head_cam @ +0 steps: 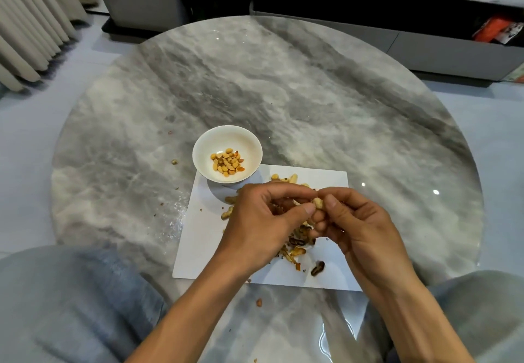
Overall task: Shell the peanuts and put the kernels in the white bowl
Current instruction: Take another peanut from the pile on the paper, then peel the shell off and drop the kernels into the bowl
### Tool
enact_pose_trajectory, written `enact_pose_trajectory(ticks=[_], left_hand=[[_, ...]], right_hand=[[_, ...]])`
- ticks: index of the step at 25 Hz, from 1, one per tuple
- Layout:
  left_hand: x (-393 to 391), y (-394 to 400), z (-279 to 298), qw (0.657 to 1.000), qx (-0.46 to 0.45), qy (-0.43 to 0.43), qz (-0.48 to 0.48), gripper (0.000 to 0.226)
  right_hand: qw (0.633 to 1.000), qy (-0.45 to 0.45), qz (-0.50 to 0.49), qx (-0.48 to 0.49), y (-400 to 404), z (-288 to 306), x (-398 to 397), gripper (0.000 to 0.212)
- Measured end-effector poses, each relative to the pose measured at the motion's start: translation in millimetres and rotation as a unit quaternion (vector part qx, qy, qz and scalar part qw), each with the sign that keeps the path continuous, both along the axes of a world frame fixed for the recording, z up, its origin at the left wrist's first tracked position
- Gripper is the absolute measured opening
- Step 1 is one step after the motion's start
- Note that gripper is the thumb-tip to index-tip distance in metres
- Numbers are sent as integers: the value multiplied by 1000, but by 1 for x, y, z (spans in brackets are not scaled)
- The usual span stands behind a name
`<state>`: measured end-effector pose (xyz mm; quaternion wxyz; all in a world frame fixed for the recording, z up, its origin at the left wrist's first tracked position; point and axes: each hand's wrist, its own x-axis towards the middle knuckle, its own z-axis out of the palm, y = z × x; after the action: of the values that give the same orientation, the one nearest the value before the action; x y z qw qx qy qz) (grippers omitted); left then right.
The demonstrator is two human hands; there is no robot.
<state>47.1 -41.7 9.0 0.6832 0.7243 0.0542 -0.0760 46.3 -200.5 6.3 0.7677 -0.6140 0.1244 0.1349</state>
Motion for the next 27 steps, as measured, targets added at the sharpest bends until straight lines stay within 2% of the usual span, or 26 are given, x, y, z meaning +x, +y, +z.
enact_pose_trajectory(ticks=[3,7,15,20,22,25,27], left_hand=[[-1,-2,2,999,-36,-20,3,20],[-2,-4,2,990,-134,20,50,18],[-5,-8,2,990,-125,5,62,16],[-6,-10,1,994,-71,-38,73,14],[-8,-14,-1,991,-3,-93,98,12],[-9,-16,-8,969,120,-192,103,10],[-9,-16,-10,966,138,-200,90,14]], right_hand=[[999,-13,-22,22,3,5,-1,19],[996,-15,-31,87,6,10,-4,25],[998,-30,-61,-6,15,5,-8,27],[996,-24,-80,-7,18,2,-8,25],[995,-15,-96,1,20,1,-8,28],[994,-8,-103,22,23,-2,-8,32],[994,-12,-102,22,22,-2,-8,26]])
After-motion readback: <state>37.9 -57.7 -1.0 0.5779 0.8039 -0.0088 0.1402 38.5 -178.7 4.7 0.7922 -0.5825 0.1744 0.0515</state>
